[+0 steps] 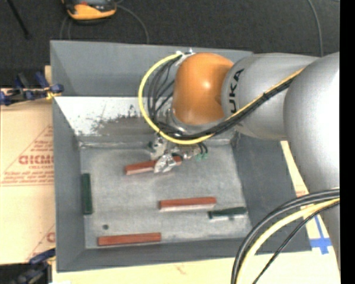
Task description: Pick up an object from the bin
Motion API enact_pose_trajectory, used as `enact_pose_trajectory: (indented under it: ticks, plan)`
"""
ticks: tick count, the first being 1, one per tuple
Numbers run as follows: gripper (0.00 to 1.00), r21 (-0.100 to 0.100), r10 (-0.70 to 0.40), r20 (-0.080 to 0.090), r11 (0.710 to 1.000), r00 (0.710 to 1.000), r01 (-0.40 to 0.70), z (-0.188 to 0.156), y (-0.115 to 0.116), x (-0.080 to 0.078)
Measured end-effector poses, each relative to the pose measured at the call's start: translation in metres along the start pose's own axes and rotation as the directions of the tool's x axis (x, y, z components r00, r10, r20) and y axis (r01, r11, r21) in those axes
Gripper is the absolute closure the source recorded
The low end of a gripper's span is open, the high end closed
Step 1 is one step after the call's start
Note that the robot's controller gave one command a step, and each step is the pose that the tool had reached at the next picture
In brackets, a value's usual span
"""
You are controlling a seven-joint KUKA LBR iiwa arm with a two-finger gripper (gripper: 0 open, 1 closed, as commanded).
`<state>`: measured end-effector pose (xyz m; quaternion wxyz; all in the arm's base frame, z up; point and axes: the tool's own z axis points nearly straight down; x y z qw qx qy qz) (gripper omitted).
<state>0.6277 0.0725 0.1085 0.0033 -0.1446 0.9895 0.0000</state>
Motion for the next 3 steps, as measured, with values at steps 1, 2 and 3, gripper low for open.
enact_pose_trajectory:
  ticks: [1, 2, 3]
  plan:
    - [1.00, 0.001, -0.054, 0.000, 0.999, 0.999, 0.054, 0.010, 0.000, -0.001]
    - [1.00, -0.002, -0.068, -0.002, 0.998, 0.998, 0.068, -0.006, 0.002, -0.008]
    - [1.00, 0.001, -0.069, 0.003, 0.998, 0.998, 0.069, -0.171, 0.014, -0.007]
